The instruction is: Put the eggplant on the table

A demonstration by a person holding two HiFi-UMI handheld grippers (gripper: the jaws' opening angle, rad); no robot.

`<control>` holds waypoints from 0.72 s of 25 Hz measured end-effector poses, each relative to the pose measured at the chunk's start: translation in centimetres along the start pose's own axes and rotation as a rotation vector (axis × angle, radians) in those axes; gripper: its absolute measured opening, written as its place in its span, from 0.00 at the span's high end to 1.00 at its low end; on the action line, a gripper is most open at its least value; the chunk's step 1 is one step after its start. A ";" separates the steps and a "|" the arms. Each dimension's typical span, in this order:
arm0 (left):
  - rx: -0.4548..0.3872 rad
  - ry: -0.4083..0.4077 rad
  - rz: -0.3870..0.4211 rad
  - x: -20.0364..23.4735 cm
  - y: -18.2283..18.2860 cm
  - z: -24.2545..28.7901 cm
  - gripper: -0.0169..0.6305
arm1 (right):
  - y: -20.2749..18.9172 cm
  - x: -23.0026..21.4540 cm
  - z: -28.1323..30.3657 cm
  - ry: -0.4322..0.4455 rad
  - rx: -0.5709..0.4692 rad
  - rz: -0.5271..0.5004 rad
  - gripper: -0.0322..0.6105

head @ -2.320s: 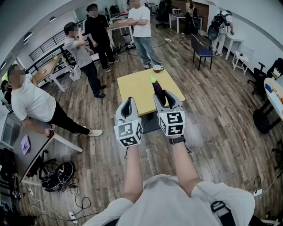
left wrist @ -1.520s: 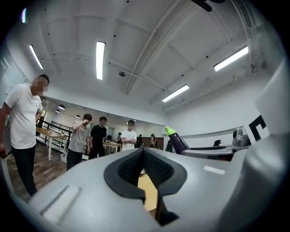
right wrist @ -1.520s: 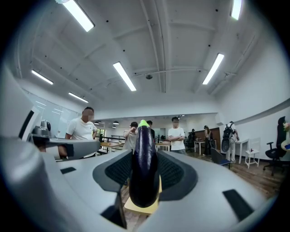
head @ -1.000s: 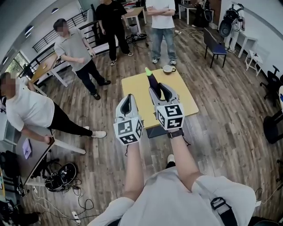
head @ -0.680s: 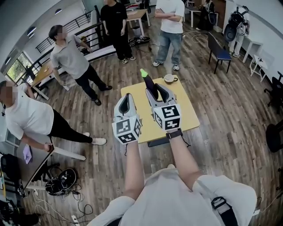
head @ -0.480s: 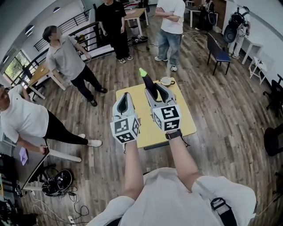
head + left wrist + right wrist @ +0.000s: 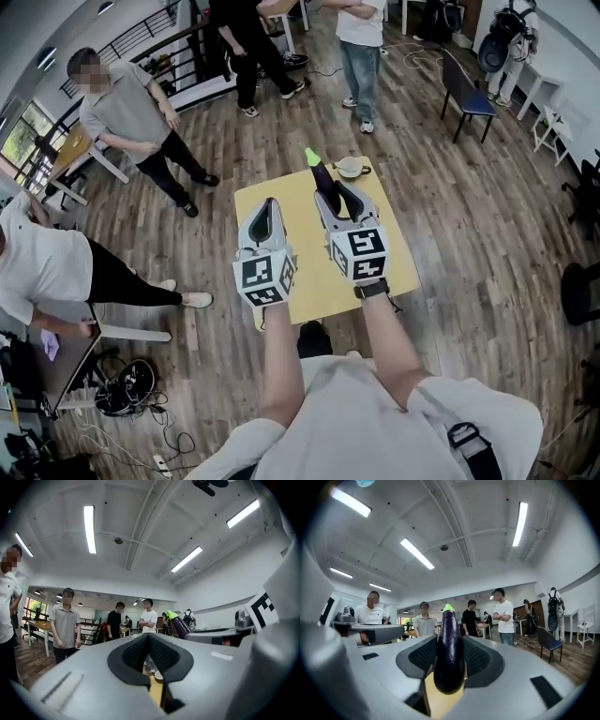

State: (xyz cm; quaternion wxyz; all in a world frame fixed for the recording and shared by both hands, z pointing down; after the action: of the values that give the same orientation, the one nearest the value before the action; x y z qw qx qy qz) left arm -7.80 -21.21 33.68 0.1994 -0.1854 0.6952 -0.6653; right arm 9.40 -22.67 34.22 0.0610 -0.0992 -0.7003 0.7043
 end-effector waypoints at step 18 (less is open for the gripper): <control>0.190 -0.027 -0.193 8.9 -9.7 9.2 0.96 | -8.7 -0.9 12.3 -0.043 0.236 0.032 0.68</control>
State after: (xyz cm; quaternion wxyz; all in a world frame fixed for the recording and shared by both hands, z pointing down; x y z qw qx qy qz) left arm -10.62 -34.09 42.81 0.1603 -0.2406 0.6050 -0.7419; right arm 7.05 -34.73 42.96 0.0459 -0.0874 -0.6122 0.7845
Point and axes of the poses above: the fingertips, and each gripper's own axes: z forward along the fingers, x to its left, y out of its top, the point moved 8 cm from there along -z, backward along the fingers, and after that the axes turned 12 degrees about -y, right-handed, at the moved point
